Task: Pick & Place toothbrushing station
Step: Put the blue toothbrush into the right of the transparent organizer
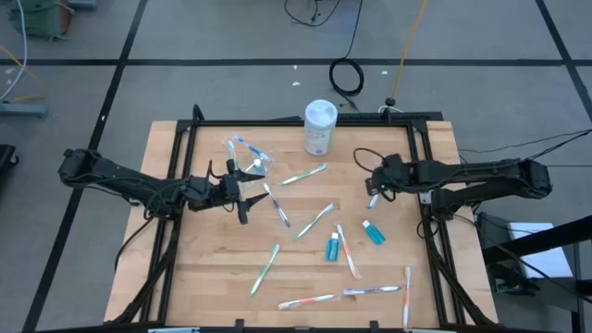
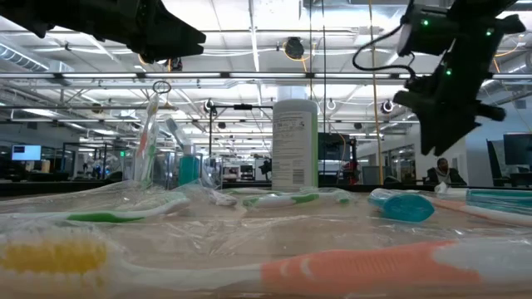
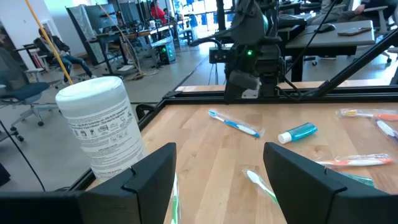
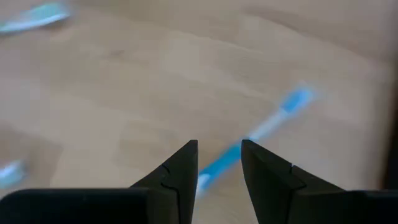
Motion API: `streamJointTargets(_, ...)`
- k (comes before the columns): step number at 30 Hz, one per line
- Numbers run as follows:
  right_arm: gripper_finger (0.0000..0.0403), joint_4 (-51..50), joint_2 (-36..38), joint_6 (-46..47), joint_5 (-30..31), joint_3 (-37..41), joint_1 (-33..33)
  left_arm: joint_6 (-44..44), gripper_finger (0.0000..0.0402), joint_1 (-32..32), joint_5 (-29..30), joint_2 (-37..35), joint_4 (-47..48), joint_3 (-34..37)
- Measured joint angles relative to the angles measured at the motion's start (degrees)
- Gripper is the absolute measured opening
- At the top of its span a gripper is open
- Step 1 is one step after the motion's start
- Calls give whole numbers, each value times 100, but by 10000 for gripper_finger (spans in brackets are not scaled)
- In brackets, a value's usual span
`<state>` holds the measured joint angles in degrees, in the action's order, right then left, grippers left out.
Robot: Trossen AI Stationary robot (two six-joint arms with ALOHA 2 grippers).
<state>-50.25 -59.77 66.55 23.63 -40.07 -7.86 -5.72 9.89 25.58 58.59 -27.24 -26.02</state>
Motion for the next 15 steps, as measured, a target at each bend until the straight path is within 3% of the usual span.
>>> streamJointTargets(4, 114, -486, -17, 877, -2, 118, 0, 22, 246, 0, 0, 0, 0, 0)
streamJointTargets(7, 114, -521, -17, 1139, -359, 339, -36, 22, 246, 0, 0, 0, 0, 0)
streamJointTargets(15, 114, 522, -17, 1234, -928, 984, -369, 22, 246, 0, 0, 0, -4, 0)
